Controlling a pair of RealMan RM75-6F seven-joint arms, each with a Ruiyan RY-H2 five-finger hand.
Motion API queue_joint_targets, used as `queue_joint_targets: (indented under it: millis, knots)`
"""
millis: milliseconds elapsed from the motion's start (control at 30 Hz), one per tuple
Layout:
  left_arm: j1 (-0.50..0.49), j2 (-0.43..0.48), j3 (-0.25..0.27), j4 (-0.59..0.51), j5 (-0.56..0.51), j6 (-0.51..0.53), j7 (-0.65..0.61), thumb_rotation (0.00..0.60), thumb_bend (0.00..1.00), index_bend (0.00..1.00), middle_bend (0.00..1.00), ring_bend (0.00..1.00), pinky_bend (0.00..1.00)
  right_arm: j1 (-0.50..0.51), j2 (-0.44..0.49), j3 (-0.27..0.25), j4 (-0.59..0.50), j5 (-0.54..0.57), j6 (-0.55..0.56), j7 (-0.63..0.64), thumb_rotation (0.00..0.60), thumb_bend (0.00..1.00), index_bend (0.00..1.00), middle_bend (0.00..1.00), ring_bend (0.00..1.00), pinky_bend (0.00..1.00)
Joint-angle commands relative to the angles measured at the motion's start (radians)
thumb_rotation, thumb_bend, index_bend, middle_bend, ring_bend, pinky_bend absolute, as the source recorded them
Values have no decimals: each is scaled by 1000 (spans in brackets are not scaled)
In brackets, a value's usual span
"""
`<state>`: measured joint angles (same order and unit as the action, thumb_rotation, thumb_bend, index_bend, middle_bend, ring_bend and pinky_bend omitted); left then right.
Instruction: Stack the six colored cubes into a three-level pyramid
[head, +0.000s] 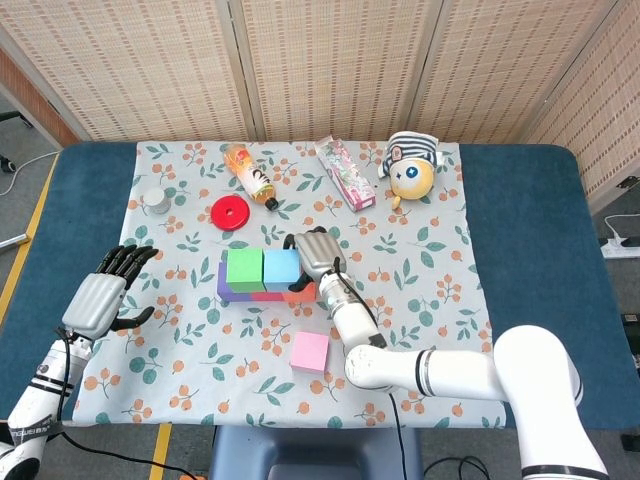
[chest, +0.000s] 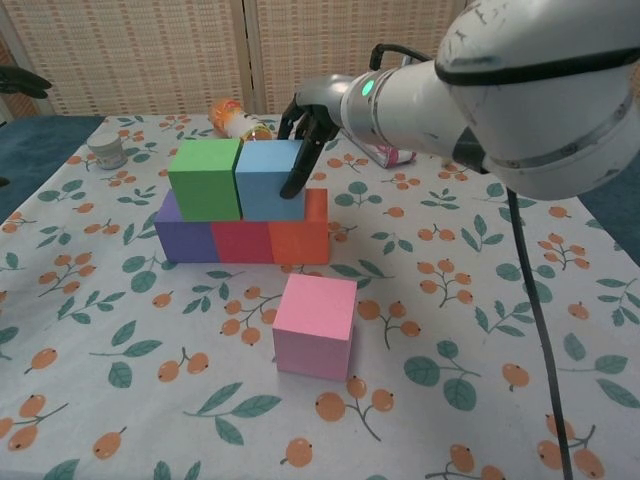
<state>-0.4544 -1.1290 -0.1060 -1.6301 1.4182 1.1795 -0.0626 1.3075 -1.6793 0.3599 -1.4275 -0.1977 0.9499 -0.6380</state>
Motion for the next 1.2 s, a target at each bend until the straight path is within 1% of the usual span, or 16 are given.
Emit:
queue_joint_targets:
  millis: [33,1200]
  knots:
    - [0,0,0,0,-1,-1,0,600,293,88,65,0,43,0,-2,4,1,0,1,0,600,39,364,416,245,142]
    - [1,4,1,4,-2,-11,-8,600,294,82,52,0,43,-5,-19,25,12,5,1,-14,600,39,335,416,245,141]
